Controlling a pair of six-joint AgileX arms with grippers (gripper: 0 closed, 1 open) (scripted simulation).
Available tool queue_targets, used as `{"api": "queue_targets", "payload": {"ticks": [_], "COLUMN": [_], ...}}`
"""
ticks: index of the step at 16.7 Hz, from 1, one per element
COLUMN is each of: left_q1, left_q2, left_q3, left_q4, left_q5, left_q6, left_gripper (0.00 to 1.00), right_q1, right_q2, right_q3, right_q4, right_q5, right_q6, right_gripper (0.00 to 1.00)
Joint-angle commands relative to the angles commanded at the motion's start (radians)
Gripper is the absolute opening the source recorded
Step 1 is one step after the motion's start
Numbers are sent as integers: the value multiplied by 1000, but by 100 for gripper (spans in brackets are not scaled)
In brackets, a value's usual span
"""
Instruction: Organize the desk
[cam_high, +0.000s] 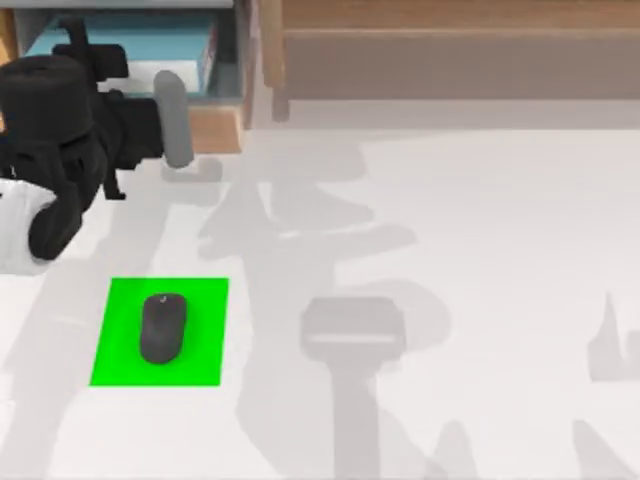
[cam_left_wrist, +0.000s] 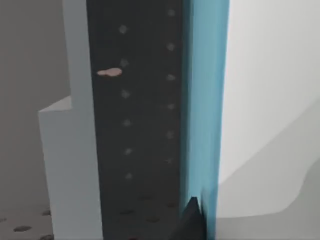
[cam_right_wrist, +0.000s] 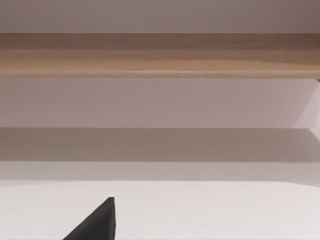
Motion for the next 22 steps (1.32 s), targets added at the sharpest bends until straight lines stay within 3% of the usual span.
{"api": "queue_targets", "payload": {"ticks": [5, 18, 22], "left_q1": [4, 4, 4], "left_q2": [19, 19, 19], "left_q3": [20, 20, 20], "left_q4": [-4, -4, -4], "left_q5": [5, 5, 5], "left_q6": [-1, -1, -1], "left_gripper": [0, 98, 100], "right_q1": [0, 0, 0], "right_q2": [0, 0, 0], "right_q3": [0, 0, 0], "right_q4": [0, 0, 0], "right_q5": [0, 0, 0], "right_q6": [0, 0, 0], "right_gripper": [100, 100, 100]}}
